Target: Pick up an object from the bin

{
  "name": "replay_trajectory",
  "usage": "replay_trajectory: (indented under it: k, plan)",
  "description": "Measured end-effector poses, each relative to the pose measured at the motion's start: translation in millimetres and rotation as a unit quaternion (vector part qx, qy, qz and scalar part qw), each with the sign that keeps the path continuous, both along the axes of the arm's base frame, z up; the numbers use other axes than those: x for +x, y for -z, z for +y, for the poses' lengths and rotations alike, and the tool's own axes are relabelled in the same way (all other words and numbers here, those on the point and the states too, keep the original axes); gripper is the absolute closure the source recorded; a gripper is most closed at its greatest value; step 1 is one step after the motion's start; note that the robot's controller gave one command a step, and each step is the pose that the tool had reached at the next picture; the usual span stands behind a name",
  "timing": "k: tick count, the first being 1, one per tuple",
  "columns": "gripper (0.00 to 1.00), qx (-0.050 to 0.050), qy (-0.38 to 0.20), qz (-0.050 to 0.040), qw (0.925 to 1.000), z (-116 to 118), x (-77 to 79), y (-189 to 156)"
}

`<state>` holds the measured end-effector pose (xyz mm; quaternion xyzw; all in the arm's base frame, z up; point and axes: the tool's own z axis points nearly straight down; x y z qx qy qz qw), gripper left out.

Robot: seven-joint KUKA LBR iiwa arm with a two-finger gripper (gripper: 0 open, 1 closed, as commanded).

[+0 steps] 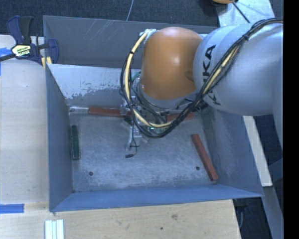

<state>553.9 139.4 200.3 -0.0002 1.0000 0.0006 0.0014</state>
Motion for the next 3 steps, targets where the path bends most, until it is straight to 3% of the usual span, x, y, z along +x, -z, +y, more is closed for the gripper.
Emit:
replay_trajectory:
  k: [1,2,3]
  plan:
    - [0.0,0.0,0.0,-0.0002,1.0,-0.2,0.2,-0.2]
    - [0.0,0.001,-0.03,-0.004,0.9996,-19.6,24.5,38.5]
    - [0.0,0.0,-0.034,-0.0023,0.9994,-30.8,32.4,100.4]
